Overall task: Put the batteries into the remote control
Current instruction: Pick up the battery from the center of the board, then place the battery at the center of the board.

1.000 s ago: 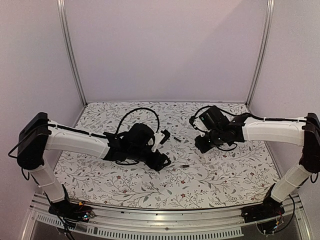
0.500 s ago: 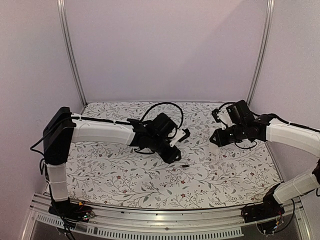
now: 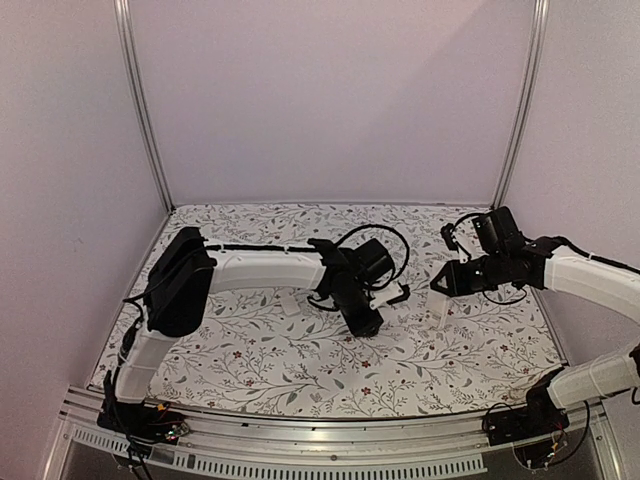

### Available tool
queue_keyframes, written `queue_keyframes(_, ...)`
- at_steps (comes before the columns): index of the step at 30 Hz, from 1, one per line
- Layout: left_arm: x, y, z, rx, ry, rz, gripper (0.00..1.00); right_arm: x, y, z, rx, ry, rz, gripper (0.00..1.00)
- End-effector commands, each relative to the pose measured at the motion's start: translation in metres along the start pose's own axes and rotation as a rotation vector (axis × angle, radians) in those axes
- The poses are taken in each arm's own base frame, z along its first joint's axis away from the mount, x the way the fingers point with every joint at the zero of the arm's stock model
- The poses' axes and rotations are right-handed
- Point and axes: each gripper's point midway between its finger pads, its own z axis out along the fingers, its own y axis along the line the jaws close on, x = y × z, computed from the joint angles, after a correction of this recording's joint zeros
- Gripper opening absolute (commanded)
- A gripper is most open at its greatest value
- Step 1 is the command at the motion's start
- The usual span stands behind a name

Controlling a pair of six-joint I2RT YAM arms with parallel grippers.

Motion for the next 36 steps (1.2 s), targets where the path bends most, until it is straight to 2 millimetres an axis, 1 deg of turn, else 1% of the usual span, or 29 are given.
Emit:
queue_keyframes(1, 0.019, -0.012, 0.015, -0.002, 0.123, 0.074, 0.39, -0.004, 0.004, -0.005, -0.035, -0.028, 0.011, 0.00)
queue_keyframes(3, 0.025, -0.011, 0.021, -0.018, 0.161, 0.084, 0.34, -0.004, 0.003, -0.005, -0.037, -0.030, 0.013, 0.00)
queue_keyframes(7, 0.031, -0.010, 0.020, -0.035, 0.205, 0.074, 0.22, -0.004, 0.004, -0.006, -0.045, -0.038, 0.014, 0.00)
queue_keyframes(9, 0.034, -0.002, 0.015, -0.076, 0.219, 0.040, 0.12, -0.005, 0.003, -0.007, -0.045, -0.044, 0.016, 0.00)
queue_keyframes(10, 0.034, 0.001, 0.012, -0.094, 0.218, 0.008, 0.04, -0.006, 0.003, -0.007, -0.045, -0.045, 0.015, 0.00)
queue_keyframes(11, 0.033, 0.004, 0.008, -0.104, 0.210, -0.045, 0.00, -0.006, 0.002, -0.008, -0.044, -0.049, 0.016, 0.00)
queue_keyframes(13, 0.031, 0.007, -0.002, -0.110, 0.182, -0.175, 0.00, -0.008, 0.001, -0.010, -0.040, -0.055, 0.017, 0.00)
queue_keyframes(15, 0.024, 0.016, -0.017, -0.140, 0.118, -0.311, 0.00, -0.008, 0.002, -0.012, -0.045, -0.061, 0.016, 0.00)
queue_keyframes(19, 0.007, 0.024, -0.048, -0.142, -0.089, -0.674, 0.00, -0.009, 0.004, -0.013, -0.056, -0.064, 0.013, 0.00)
queue_keyframes(21, 0.010, 0.035, -0.063, -0.195, -0.157, -0.859, 0.00, -0.009, 0.005, -0.013, -0.063, -0.067, 0.012, 0.00)
queue_keyframes(23, 0.016, 0.040, -0.071, -0.228, -0.188, -1.023, 0.00, -0.010, 0.006, -0.014, -0.066, -0.069, 0.014, 0.00)
queue_keyframes(25, 0.029, 0.039, -0.068, -0.234, -0.184, -1.163, 0.00, -0.010, 0.006, -0.014, -0.070, -0.068, 0.013, 0.00)
queue_keyframes(29, 0.055, 0.041, -0.056, -0.261, -0.157, -1.398, 0.00, -0.010, 0.007, -0.014, -0.073, -0.071, 0.013, 0.00)
queue_keyframes(32, 0.064, 0.041, -0.050, -0.283, -0.158, -1.483, 0.00, -0.010, 0.007, -0.015, -0.074, -0.071, 0.013, 0.00)
queue_keyframes(36, 0.069, 0.043, -0.041, -0.312, -0.152, -1.535, 0.00, -0.010, 0.008, -0.014, -0.078, -0.068, 0.010, 0.00)
